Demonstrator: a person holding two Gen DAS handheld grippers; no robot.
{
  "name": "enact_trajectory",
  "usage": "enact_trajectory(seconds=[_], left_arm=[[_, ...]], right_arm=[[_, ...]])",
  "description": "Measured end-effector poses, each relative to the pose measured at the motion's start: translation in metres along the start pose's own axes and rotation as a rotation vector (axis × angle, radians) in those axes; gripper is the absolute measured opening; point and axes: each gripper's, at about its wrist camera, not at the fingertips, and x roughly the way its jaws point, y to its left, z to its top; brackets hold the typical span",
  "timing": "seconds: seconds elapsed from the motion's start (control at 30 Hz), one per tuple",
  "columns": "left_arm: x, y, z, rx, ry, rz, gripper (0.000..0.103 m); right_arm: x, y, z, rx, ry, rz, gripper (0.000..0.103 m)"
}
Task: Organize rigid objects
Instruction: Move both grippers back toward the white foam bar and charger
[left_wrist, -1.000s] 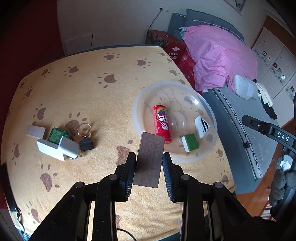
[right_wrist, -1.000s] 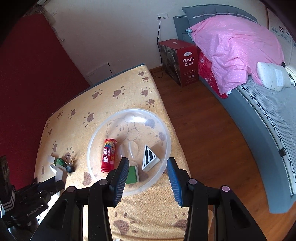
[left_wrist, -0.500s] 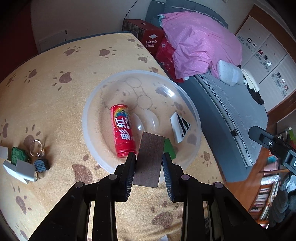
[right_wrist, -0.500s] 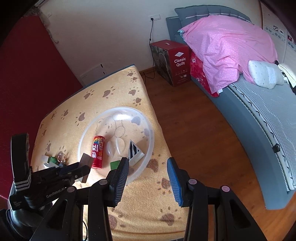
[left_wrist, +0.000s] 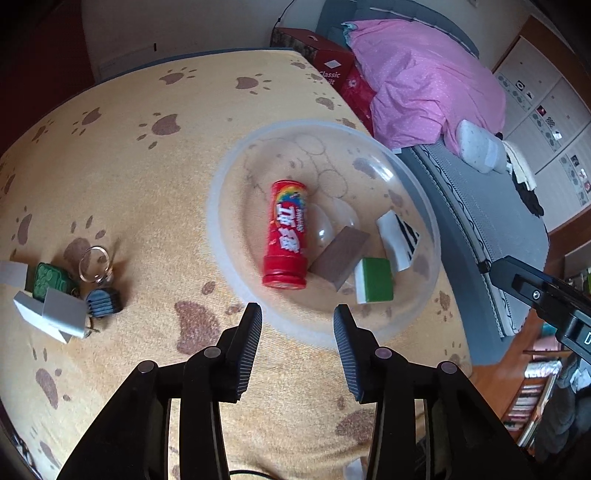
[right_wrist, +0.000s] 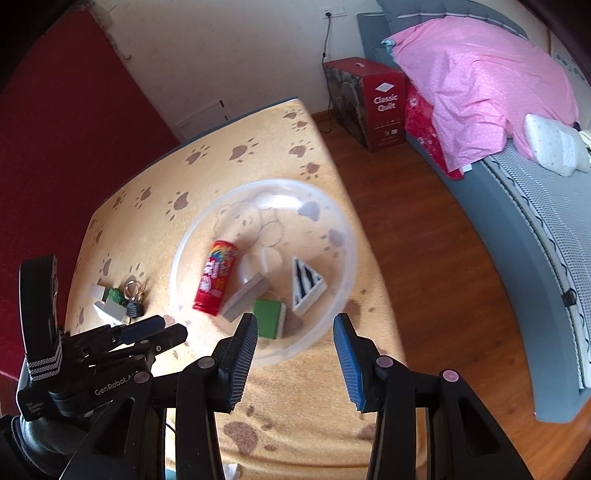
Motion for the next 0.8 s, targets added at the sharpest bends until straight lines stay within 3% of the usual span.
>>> enact_trajectory(seconds=[0.17,0.8], left_arm=[[-0.013,0.036,-0.009,-0.086,-0.018,0.050,0.055],[-0.055,0.166,-0.046,-0.398,-0.047,0.149,0.062]], right_arm=[[0.015,0.026,-0.002,-0.045,0.034,0.034,0.046],[0.052,0.108,-0.014,-0.152,0.134,0.109,0.048]])
